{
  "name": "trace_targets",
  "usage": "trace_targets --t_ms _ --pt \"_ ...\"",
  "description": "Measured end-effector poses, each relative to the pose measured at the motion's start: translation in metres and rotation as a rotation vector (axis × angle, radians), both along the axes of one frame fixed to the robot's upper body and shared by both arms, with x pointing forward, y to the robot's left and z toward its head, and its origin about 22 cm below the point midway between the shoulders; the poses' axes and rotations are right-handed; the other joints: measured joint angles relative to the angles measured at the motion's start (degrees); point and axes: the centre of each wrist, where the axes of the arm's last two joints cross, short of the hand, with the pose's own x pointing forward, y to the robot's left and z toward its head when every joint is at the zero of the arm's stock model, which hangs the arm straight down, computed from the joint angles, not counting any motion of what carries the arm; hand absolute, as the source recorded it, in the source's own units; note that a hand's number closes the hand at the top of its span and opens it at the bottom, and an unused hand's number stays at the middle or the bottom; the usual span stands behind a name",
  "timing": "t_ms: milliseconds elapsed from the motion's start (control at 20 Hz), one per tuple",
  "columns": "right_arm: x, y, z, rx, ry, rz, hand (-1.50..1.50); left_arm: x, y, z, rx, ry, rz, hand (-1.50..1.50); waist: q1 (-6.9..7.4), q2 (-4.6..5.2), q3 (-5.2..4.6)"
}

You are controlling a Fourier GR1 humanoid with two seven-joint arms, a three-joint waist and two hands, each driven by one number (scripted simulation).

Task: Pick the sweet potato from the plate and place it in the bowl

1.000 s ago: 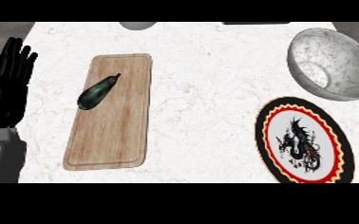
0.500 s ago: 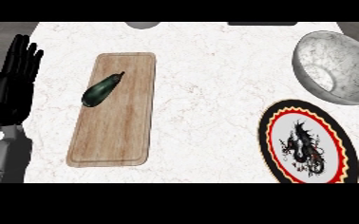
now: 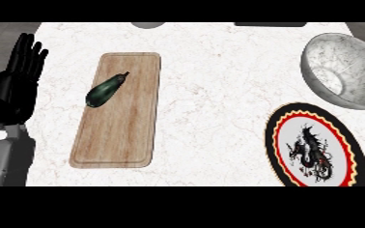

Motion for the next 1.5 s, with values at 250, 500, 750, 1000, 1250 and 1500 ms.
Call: trace_targets --t_ms 250,500,750,1000,1250,1500 --pt "0.046 0.038 -0.030 0.011 0.065 0.029 1.50 0.001 -0.009 0.005 -0.004 -0.006 -0.006 0.00 0.26 0.02 0.02" --pt "0.087 0.069 -0.065 0.021 0.116 0.041 1.50 0.001 -0.007 0.001 -0.004 -0.004 -0.002 0.00 0.13 0.08 0.05" --pt "0.111 0.091 -0.107 -0.041 0.151 0.005 1.50 -0.003 -0.005 0.000 -0.006 -0.002 -0.002 0.00 -0.05 0.04 0.06" --pt "0.128 0.101 -0.147 -0.014 0.211 -0.093 -1.50 -0.003 0.005 0.002 -0.006 -0.007 0.000 0.00 -0.02 0.13 0.09" --pt "0.139 0.110 -0.182 0.133 0.213 -0.122 -1.50 -0.002 0.001 -0.001 -0.006 -0.007 0.005 0.00 -0.15 0.18 0.14" --pt "0.144 0.110 -0.194 0.300 0.083 -0.115 -1.50 0.003 -0.004 0.001 -0.006 -0.009 -0.005 0.00 -0.05 0.32 0.20"
